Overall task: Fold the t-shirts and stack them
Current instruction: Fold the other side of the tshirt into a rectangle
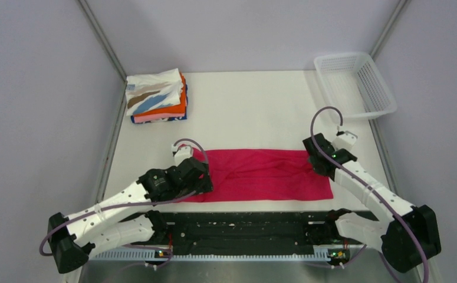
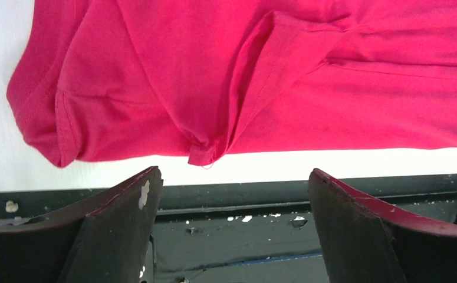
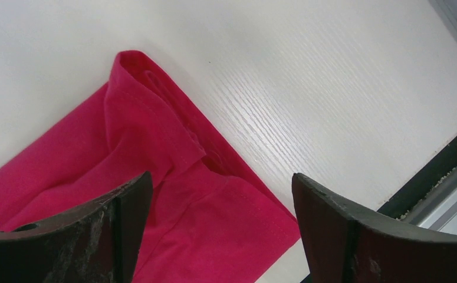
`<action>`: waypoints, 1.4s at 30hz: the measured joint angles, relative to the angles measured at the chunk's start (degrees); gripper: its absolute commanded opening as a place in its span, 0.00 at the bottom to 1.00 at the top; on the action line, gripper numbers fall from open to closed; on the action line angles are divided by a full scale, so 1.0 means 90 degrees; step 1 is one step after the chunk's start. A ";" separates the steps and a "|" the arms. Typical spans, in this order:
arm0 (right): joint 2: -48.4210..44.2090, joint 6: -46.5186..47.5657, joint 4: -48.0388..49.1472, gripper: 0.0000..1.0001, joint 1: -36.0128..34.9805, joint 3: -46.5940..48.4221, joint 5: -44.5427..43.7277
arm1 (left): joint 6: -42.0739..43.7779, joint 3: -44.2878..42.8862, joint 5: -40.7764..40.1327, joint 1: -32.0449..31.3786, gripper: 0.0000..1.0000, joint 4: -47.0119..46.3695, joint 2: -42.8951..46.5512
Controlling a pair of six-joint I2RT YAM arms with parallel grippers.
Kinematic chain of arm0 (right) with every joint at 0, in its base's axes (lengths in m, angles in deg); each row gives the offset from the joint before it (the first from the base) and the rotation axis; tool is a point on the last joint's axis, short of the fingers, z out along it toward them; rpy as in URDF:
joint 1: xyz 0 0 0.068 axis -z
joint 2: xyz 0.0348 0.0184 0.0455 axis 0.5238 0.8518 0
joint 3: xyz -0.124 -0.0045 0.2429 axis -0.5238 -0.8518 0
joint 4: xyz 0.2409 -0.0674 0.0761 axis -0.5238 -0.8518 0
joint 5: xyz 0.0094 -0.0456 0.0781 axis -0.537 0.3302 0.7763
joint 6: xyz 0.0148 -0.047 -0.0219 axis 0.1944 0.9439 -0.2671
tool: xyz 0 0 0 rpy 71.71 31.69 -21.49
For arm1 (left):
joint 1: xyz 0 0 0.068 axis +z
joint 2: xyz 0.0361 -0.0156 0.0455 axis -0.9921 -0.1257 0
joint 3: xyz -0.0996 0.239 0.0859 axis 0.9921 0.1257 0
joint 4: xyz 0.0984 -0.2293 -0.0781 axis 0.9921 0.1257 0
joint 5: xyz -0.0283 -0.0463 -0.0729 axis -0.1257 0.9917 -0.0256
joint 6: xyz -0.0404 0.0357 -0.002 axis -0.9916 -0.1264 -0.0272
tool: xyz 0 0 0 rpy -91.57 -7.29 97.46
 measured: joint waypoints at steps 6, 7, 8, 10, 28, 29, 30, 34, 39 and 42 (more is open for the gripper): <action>-0.0889 0.1149 0.1523 0.94 0.0002 -0.0323 0.1222 | 0.0471 -0.0036 -0.0267 0.0345 0.99 -0.0843 -0.0221; -0.0942 0.1362 0.1979 0.94 0.0002 -0.0474 0.1625 | 0.0573 -0.0044 -0.0221 0.0585 0.99 -0.1073 -0.0384; -0.0930 0.1559 0.2426 0.94 0.0000 -0.0605 0.2064 | 0.0678 -0.0044 -0.0136 0.0838 0.99 -0.1294 -0.0532; -0.0636 0.1817 0.3118 0.94 0.0000 -0.0709 0.2783 | 0.0891 -0.0044 0.0221 0.1559 0.99 -0.1911 -0.1003; 0.0746 0.1481 0.3449 0.96 0.1872 -0.1149 0.3315 | 0.1450 -0.1375 0.2713 0.4483 0.91 -0.4119 -0.5000; 0.0444 0.1401 0.3310 0.96 0.2057 -0.1268 0.3211 | 0.1450 -0.1406 0.2812 0.4534 0.91 -0.4141 -0.5039; 0.0172 0.1348 0.3174 0.96 0.2159 -0.1345 0.3111 | 0.1450 -0.1438 0.2878 0.4571 0.91 -0.4146 -0.5073; -0.0738 0.1260 0.2795 0.97 0.2229 -0.1423 0.3004 | 0.1472 -0.1671 0.2987 0.4622 0.91 -0.4058 -0.5255; -0.1479 0.1387 0.2601 0.97 0.2229 -0.1413 0.3164 | 0.1605 -0.2123 0.3130 0.4619 0.91 -0.3842 -0.5559; -0.1732 0.1515 0.2769 0.99 0.2229 -0.1416 0.3733 | 0.1700 -0.2242 0.3111 0.4583 0.92 -0.3650 -0.5593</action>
